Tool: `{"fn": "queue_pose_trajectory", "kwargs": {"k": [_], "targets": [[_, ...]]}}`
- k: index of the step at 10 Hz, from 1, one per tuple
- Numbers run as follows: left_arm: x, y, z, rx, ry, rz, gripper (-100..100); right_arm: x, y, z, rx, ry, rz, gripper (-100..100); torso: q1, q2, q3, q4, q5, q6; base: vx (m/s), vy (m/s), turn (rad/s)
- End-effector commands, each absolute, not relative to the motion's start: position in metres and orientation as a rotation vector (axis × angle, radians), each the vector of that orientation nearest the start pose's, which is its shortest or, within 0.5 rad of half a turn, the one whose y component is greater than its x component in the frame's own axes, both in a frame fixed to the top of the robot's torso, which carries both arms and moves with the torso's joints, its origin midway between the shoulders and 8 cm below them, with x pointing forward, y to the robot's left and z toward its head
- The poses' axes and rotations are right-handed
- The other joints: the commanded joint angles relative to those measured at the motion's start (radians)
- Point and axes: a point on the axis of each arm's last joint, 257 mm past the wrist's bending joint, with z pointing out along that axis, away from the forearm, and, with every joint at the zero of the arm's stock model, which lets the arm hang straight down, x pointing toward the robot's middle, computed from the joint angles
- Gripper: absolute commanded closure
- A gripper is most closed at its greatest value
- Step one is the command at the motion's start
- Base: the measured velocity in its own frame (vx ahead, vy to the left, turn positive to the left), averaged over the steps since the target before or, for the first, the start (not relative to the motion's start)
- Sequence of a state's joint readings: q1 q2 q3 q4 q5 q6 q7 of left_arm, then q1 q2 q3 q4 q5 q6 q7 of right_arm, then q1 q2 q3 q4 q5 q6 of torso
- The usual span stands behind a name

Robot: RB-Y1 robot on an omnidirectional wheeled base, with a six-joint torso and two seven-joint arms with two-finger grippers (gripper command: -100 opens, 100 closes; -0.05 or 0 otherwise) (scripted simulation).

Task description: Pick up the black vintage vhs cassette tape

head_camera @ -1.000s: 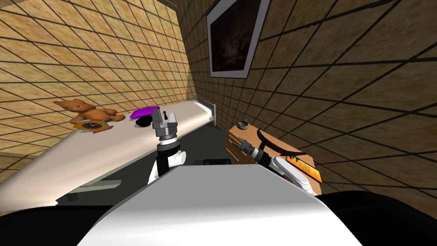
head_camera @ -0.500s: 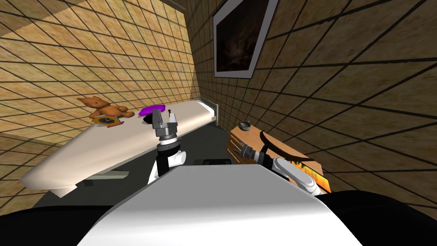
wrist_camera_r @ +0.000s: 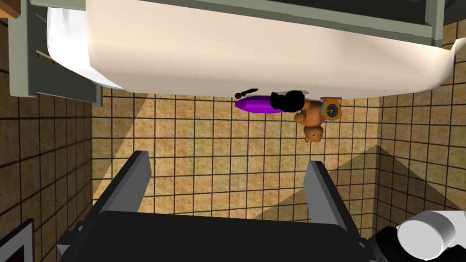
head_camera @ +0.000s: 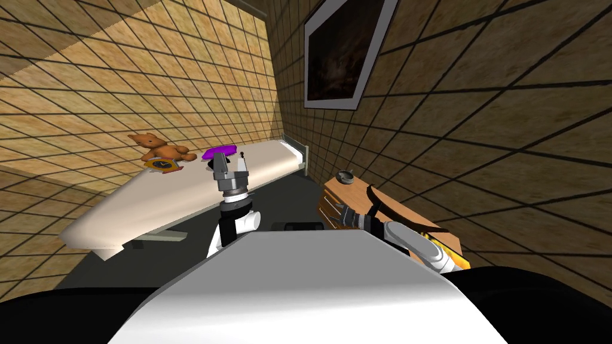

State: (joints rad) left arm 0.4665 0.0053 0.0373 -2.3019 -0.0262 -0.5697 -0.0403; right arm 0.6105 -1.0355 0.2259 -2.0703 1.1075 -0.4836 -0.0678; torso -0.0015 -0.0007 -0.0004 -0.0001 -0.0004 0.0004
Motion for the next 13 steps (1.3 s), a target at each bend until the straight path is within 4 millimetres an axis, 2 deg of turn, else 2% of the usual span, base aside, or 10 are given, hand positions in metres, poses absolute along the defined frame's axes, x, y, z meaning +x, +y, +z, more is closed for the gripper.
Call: {"fn": "queue_pose_trajectory", "kwargs": {"k": [1,2,3,6,8,9,10,11,12,13], "targets": [[0.327,0.279,0.057,-0.52,0.554,-1.249,0,0.243,-0.218,-0.315,-0.989,1.963,0.53,-100,0.0,0.0,0.0,0.0,0.0,0.0,-0.006,-0.02,0.087],[0.327,0.279,0.057,-0.52,0.554,-1.249,0,0.242,-0.219,-0.317,-1.005,1.961,0.519,-100,0.0,0.0,0.0,0.0,0.0,0.0,-0.003,-0.009,-0.016],[0.327,0.279,0.057,-0.52,0.554,-1.249,0,0.231,-0.232,-0.331,-1.079,1.995,0.491,-100,0.001,0.0,0.0,0.0,0.0,0.001,-0.004,-0.009,0.119],[0.327,0.279,0.057,-0.52,0.554,-1.249,0,0.217,-0.256,-0.349,-1.241,2.021,0.41,-100,0.0,0.0,0.0,0.0,0.0,0.0,-0.007,-0.019,0.11],[0.327,0.279,0.057,-0.52,0.554,-1.249,0,0.205,-0.278,-0.363,-1.363,2.042,0.351,-100,0.0,0.0,0.0,0.0,0.0,0.0,-0.005,-0.018,0.099],[0.327,0.279,0.057,-0.52,0.554,-1.249,0,0.195,-0.298,-0.372,-1.447,2.065,0.315,-100,0.0,0.0,0.0,0.0,0.0,0.001,-0.007,-0.019,0.148],[0.327,0.279,0.057,-0.52,0.554,-1.249,0,0.194,-0.302,-0.374,-1.482,2.057,0.293,-100,0.0,0.0,0.0,0.0,0.0,0.0,-0.006,-0.021,0.076],[0.327,0.279,0.057,-0.52,0.554,-1.249,0,0.184,-0.322,-0.382,-1.565,2.076,0.256,-100,0.0,0.0,0.0,0.0,0.0,0.001,-0.006,-0.021,0.117],[0.327,0.279,0.057,-0.52,0.554,-1.249,0,0.184,-0.327,-0.383,-1.596,2.068,0.237,-100,0.0,0.0,0.0,0.0,0.0,0.0,-0.008,-0.019,0.07],[0.327,0.279,0.057,-0.52,0.554,-1.249,0,0.175,-0.347,-0.388,-1.674,2.085,0.203,-100,0.0,0.0,0.0,0.0,0.0,0.001,-0.009,-0.015,0.126]]}}
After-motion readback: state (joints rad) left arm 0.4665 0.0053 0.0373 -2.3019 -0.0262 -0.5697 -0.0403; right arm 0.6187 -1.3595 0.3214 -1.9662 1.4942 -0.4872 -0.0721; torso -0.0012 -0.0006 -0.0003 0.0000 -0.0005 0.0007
